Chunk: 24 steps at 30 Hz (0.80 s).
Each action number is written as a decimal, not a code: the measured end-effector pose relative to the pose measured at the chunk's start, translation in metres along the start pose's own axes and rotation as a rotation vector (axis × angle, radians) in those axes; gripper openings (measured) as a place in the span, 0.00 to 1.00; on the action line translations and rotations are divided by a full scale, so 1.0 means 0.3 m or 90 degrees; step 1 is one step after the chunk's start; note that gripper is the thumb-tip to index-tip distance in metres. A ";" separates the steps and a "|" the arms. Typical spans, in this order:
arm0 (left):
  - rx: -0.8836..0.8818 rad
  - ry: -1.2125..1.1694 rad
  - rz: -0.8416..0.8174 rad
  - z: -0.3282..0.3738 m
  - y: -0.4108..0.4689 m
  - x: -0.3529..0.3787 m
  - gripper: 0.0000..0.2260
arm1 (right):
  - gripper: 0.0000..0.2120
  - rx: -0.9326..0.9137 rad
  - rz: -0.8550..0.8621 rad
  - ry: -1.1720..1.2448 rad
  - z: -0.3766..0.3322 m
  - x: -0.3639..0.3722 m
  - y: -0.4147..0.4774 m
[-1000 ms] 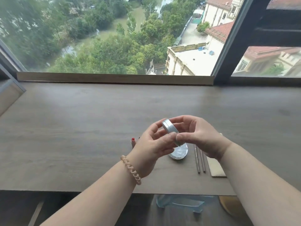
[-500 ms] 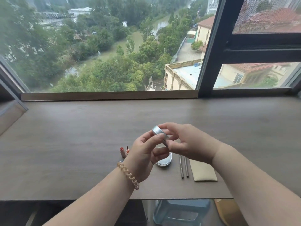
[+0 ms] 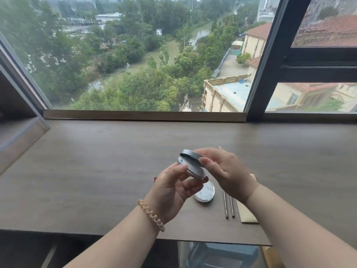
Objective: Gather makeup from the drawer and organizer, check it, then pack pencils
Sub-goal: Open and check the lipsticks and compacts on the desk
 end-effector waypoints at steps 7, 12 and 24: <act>-0.037 -0.116 -0.064 -0.024 -0.030 -0.065 0.29 | 0.31 0.068 0.214 0.177 0.046 0.062 0.073; -0.078 -0.190 -0.053 -0.056 -0.049 -0.115 0.31 | 0.36 0.104 0.228 0.134 0.066 0.114 0.089; -0.148 -0.031 0.097 -0.149 -0.110 -0.171 0.09 | 0.32 0.242 0.235 0.068 0.185 0.164 0.087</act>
Point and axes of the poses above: each hand's wrist, its own y-axis towards the middle knuckle, its own x-axis out of the palm, z = x × y, the point moved 1 cm from there along y, towards the middle knuckle, and after that the axes turned 12 degrees about -z, right-handed, at the moved point
